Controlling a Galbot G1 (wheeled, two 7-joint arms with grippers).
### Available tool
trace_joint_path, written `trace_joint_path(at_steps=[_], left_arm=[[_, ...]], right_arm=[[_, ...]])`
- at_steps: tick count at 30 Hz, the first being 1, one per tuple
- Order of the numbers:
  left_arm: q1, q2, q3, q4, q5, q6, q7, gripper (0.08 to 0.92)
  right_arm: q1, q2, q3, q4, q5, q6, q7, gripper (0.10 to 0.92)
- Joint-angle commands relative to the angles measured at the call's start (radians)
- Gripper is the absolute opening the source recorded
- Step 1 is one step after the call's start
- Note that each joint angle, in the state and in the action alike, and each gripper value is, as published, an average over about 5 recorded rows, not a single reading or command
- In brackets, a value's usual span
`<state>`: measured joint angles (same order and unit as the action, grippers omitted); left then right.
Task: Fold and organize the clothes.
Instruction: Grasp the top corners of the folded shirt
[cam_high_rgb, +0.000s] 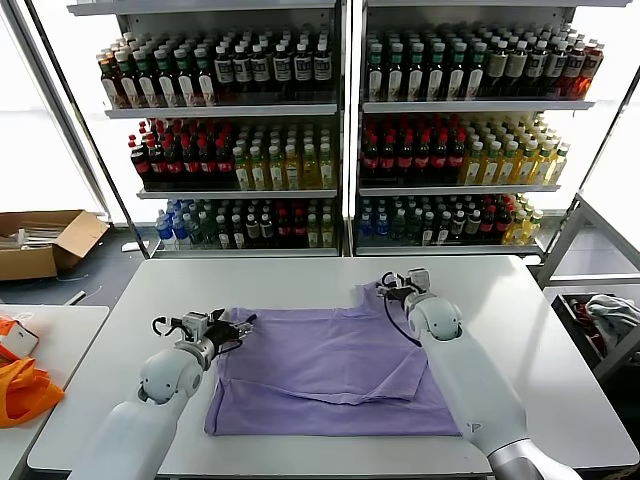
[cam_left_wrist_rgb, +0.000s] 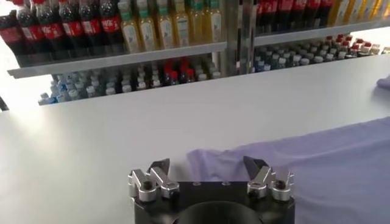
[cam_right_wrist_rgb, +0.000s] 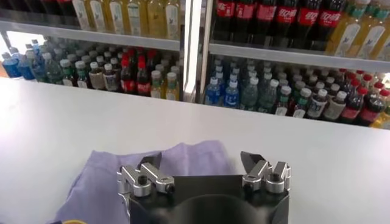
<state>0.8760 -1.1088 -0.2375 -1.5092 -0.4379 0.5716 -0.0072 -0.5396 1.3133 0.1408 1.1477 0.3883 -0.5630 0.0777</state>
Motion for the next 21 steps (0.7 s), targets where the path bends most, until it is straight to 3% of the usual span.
trace_joint_path(at_steps=[1,14,21], left_arm=[[0.011,0.001,0.008,0.007,0.013,0.006,0.0,0.689],[0.046,0.002,-0.002,-0.027,0.017,-0.002,0.007,0.317],[0.058,-0.008,-0.011,-0.05,0.026,-0.08,0.025,0.121]], right_arm=[[-0.03,0.011,0.01,0.003,0.021,-0.011,0.024,0.759],[-0.108,-0.002,0.028,0.093,0.049,-0.014,0.062,0.396],[-0.128,0.004,0.062,0.145,0.073,0.021,0.076,0.214]])
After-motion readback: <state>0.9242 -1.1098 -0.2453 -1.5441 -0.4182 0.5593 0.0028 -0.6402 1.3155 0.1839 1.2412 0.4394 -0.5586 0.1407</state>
